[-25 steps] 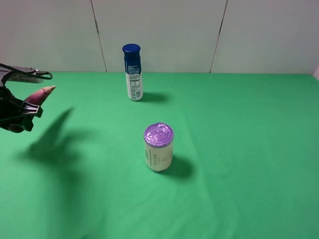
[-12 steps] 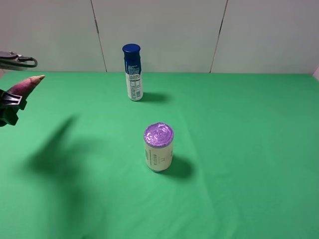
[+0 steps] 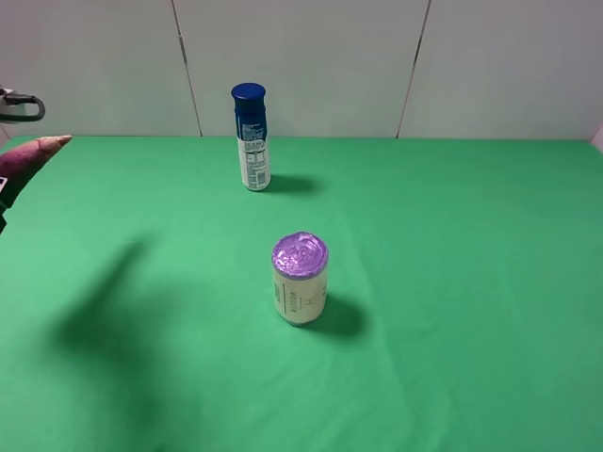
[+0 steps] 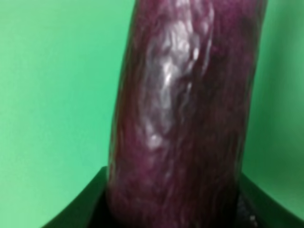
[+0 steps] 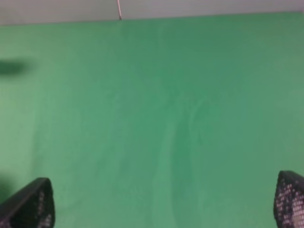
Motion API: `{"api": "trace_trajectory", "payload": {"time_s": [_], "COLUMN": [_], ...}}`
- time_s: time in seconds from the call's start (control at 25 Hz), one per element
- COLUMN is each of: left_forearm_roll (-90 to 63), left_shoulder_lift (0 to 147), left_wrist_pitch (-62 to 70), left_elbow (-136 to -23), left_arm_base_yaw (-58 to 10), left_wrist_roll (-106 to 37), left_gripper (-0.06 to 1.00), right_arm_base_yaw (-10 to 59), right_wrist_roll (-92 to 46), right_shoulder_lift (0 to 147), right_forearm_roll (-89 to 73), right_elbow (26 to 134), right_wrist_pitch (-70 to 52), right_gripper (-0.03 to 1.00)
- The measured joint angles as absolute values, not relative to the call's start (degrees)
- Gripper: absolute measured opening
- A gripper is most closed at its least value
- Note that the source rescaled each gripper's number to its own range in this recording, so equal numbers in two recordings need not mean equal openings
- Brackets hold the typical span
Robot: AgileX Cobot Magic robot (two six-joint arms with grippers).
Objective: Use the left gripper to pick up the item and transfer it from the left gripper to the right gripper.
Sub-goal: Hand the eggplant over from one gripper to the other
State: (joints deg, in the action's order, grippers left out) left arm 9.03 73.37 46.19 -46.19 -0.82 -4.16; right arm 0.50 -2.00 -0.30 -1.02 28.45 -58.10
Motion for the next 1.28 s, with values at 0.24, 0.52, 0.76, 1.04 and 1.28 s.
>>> {"api": "trace_trajectory", "payload": {"time_s": [0.24,0.52,0.76,1.04,1.28], "left_forearm_roll": [9.0,8.9,3.6,-10.8,-19.6], "left_shoulder_lift": [73.2,73.3,73.3,73.3,73.3], "left_wrist_pitch": [53.7,58.7,60.4,60.5,61.3], "left_elbow": [-51.5,-59.2,-66.2,-70.2,-70.3], "left_arm_base_yaw": [-9.2,-15.1,-18.1,-19.3,-19.3], "left_wrist_roll": [-12.3,-18.1,-25.1,-39.6,-48.3], "left_gripper": [0.0,0.0,0.0,0.0,0.0], "right_arm_base_yaw": [0.5,0.5,0.5,2.2,8.8], "right_wrist_roll": [-2.0,-2.0,-8.5,-23.9,-34.4], "right_shoulder_lift": [-0.2,9.1,20.5,28.5,35.5], "right_forearm_roll": [-1.2,-4.4,-13.6,-29.8,-38.1], "right_elbow": [28.5,32.4,35.2,35.6,35.6], "right_wrist_pitch": [-58.1,-58.6,-54.7,-45.5,-42.2], "right_gripper": [1.0,1.0,1.0,1.0,1.0]}}
